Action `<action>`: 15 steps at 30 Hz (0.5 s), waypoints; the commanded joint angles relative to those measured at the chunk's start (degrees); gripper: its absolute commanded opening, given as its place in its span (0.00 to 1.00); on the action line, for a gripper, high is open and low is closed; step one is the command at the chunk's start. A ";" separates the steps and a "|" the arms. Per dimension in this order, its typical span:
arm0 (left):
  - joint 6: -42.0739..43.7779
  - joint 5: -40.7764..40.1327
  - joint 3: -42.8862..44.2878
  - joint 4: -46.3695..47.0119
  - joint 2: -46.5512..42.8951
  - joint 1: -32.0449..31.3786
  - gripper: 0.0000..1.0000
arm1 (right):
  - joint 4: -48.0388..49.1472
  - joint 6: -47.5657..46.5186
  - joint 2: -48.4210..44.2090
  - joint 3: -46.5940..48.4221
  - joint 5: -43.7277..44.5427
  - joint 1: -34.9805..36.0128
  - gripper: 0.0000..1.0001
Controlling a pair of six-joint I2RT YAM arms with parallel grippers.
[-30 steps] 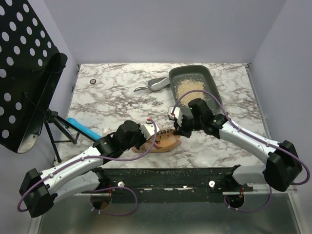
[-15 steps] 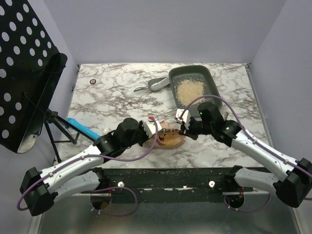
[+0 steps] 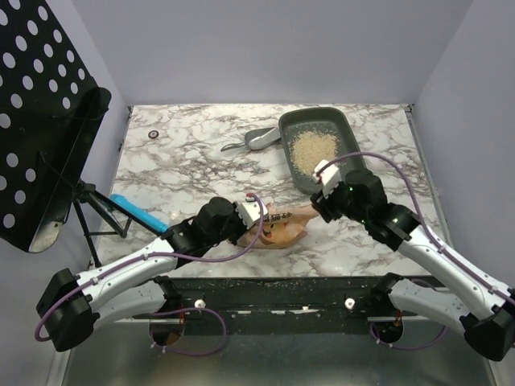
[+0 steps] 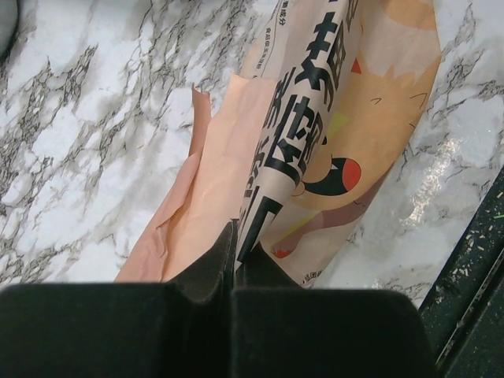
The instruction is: Fill the litter box with clean litter
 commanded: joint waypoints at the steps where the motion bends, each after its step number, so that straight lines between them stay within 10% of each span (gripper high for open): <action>1: -2.30 -4.97 1.70 0.63 -2.29 0.61 0.00 | -2.00 9.80 -3.01 6.37 23.71 -1.98 0.64; 6: -5.38 -8.39 3.89 -0.24 -0.53 0.52 0.00 | -17.99 20.35 4.88 14.03 30.77 -9.35 0.59; 15: -6.26 -11.12 3.55 0.10 -3.52 -0.36 0.00 | -15.99 27.75 10.77 9.03 28.75 -22.55 0.59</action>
